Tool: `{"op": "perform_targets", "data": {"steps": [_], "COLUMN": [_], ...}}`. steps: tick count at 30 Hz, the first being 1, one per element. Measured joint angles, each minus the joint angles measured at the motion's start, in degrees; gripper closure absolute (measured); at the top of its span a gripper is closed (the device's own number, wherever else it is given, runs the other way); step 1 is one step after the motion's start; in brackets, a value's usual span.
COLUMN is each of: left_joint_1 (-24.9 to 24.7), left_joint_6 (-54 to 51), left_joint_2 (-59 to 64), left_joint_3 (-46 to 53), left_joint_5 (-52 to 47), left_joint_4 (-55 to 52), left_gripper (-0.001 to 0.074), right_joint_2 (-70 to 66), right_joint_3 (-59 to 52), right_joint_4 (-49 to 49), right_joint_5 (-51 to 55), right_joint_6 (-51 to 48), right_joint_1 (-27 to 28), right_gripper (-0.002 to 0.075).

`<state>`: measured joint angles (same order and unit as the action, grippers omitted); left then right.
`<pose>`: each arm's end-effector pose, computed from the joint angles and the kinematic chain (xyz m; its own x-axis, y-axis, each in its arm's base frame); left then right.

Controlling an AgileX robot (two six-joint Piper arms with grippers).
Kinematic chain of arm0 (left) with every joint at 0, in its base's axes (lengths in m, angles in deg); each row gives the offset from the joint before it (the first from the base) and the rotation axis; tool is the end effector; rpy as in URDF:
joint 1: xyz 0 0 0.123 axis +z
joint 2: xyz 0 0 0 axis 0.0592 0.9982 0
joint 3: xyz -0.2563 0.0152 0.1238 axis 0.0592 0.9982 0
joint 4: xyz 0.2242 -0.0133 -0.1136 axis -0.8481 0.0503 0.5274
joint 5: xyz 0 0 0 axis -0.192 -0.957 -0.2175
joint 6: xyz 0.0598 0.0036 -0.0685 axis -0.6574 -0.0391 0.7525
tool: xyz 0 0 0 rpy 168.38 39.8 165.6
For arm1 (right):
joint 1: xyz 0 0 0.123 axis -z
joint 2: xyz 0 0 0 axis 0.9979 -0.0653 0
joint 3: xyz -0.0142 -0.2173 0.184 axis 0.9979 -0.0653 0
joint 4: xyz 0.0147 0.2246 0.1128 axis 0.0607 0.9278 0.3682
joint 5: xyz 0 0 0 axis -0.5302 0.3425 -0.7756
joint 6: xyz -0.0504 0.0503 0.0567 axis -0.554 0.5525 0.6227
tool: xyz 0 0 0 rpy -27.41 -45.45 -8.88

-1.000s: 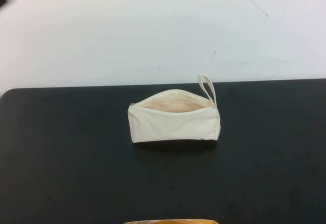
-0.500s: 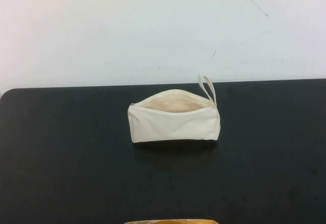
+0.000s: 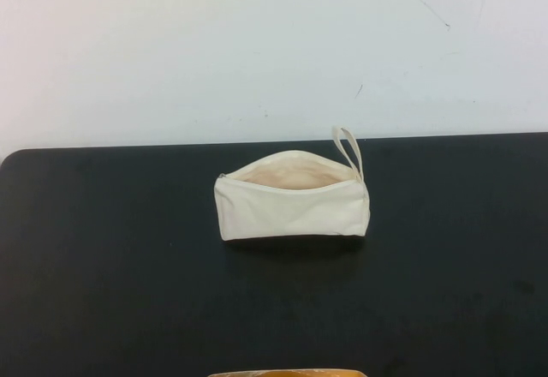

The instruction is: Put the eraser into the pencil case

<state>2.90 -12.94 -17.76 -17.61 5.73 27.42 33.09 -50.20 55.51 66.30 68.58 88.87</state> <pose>0.0566 -0.0046 0.1870 -0.1466 -0.0871 -0.9854 0.0406 0.9947 -0.0940 0.0524 -0.0030 0.1734 -0.2941 -0.0838 -0.9521 0.0234 0.9952 -0.0948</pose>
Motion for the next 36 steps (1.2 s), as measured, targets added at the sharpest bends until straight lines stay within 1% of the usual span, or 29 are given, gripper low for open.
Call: {"op": "perform_targets", "data": {"steps": [3,7,36], "left_joint_1": [0.0,0.0,0.0], "left_joint_6": [-0.3,-0.4,-4.83], "left_joint_2": [-0.7,-0.7,-0.7], "left_joint_3": [0.26,0.03,-0.1], "left_joint_5": [-5.53,-7.19,-7.84], "left_joint_4": [-0.61,-0.86,-1.57], "left_gripper": [0.0736,0.0736,0.0736], "right_joint_2": [0.1,0.1,0.1], "right_joint_3": [0.0,0.0,0.0], "right_joint_4": [0.0,0.0,0.0], "right_joint_5": [0.0,0.0,0.0], "right_joint_6": [0.0,0.0,0.0], "right_joint_1": [0.0,0.0,0.0], "right_gripper": [0.0727,0.0727,0.0727]}}
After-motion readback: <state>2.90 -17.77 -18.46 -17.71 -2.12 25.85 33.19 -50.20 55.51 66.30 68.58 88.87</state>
